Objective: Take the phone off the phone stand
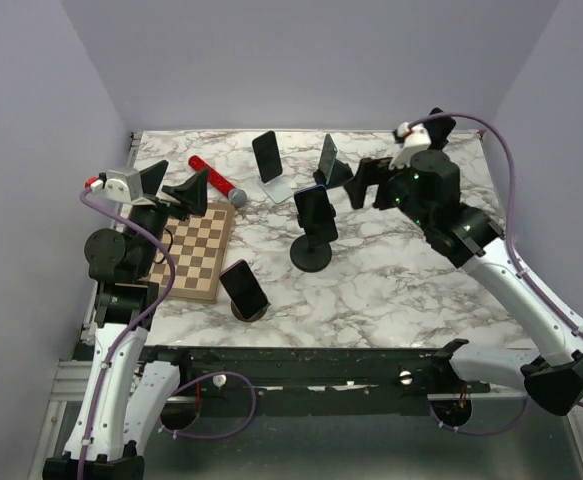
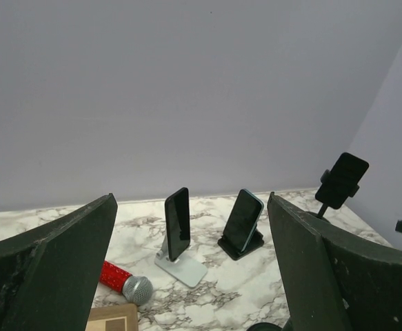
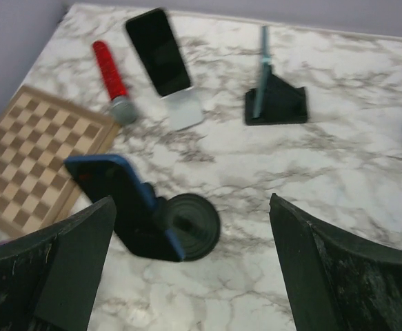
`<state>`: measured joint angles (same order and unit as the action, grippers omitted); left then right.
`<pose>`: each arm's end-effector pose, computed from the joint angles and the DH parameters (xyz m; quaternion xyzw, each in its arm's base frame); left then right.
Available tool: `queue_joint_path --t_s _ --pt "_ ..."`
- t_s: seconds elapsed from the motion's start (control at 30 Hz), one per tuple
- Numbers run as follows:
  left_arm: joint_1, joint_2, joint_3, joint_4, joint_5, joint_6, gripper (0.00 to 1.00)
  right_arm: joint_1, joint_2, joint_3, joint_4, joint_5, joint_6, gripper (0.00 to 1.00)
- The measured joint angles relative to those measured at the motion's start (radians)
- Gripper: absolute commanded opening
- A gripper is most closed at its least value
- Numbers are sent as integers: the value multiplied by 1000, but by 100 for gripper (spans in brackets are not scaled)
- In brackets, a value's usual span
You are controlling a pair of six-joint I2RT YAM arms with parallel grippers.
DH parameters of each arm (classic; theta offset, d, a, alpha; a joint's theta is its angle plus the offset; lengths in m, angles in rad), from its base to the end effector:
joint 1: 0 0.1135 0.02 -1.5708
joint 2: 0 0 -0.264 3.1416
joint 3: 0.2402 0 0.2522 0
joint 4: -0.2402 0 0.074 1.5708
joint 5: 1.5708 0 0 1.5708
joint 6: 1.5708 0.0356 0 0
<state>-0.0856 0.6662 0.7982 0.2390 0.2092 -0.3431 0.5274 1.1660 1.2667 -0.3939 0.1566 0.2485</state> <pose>0.1476 -0.0201 0.4078 0.0134 0.5679 -0.2322 0.7896 0.2259 0.1252 0.4089 -0.0651 0.7991 0.1667 0.5740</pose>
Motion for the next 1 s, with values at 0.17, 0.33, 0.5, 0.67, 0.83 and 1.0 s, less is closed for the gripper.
queue_joint_path --t_s 0.17,0.33,0.5,0.67,0.83,1.0 --pt "-1 4 0 -2 -8 -3 99 261 25 43 -11 3 -3 100" --pt "-2 5 0 -3 -18 -3 99 457 47 114 20 9 -3 100" --pt "-2 -2 0 -11 -65 -5 99 531 121 139 64 -23 13 100" --pt "-2 -7 0 -54 -190 -19 99 612 268 103 87 -24 80 100" --pt "-2 -11 0 -94 -317 -32 99 705 420 82 85 -6 137 100" --pt "-2 -14 0 -108 -360 -42 99 747 507 82 69 37 172 100"
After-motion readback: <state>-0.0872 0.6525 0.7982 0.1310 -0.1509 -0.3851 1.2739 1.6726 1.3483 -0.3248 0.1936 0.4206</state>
